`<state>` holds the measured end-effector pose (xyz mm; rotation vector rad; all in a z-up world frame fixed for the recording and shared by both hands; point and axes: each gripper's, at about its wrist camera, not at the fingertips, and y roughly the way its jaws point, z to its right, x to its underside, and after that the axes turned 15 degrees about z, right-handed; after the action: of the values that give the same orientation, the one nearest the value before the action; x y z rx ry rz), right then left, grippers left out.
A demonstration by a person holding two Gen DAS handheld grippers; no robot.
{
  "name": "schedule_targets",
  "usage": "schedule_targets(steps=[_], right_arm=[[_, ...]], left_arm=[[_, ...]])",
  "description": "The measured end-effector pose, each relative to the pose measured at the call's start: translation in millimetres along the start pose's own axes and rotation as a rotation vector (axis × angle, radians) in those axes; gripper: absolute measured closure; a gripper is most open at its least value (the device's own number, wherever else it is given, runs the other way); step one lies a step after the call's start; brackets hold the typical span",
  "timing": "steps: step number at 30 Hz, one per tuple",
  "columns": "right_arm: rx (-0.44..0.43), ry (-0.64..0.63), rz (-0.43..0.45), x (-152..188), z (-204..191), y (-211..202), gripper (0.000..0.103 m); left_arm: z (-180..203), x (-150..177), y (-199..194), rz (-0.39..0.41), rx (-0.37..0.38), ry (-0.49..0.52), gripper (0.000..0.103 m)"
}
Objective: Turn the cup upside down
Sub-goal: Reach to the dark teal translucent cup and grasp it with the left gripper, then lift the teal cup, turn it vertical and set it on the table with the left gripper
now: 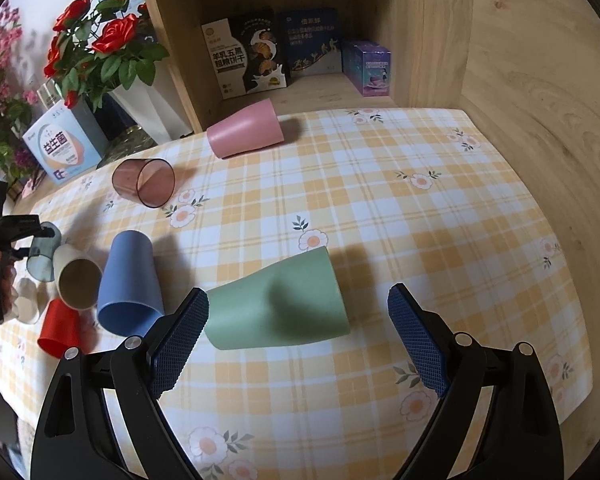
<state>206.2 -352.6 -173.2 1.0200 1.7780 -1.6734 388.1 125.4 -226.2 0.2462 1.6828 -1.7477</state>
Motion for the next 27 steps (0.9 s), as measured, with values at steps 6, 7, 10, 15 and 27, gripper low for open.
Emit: schedule_targets(steps=[6,7,10,15,27], right_arm=[[-0.005,0.016,0.018,-1.7,3.6,-10.2,0.015],[-0.007,0.018,0.021,-2.0,4.0,-12.2,0.015],[-0.011,0.024,0.034,-2.7,4.9,-19.8,0.015],[-0.012,0.048,0.050,-1.8,11.6,-31.5,0.015],[0.018,0.066,0.073,6.7,50.4,-59.6,0.015]], left_arm=[[-4.2,-1.1,-27.0,0.030,0.020,-0.017,0.040],[-4.8,-1.3,-35.8,0.039,0.027,-0.019,0.040],[-2.1,2.9,-64.6,0.065,0.051,-0.013,0.040],[22.4,37.1,-125.2,0.103,0.151,0.061,0.040],[140.7,190.7,-159.4,-0.089,0.419,0.169,0.040]])
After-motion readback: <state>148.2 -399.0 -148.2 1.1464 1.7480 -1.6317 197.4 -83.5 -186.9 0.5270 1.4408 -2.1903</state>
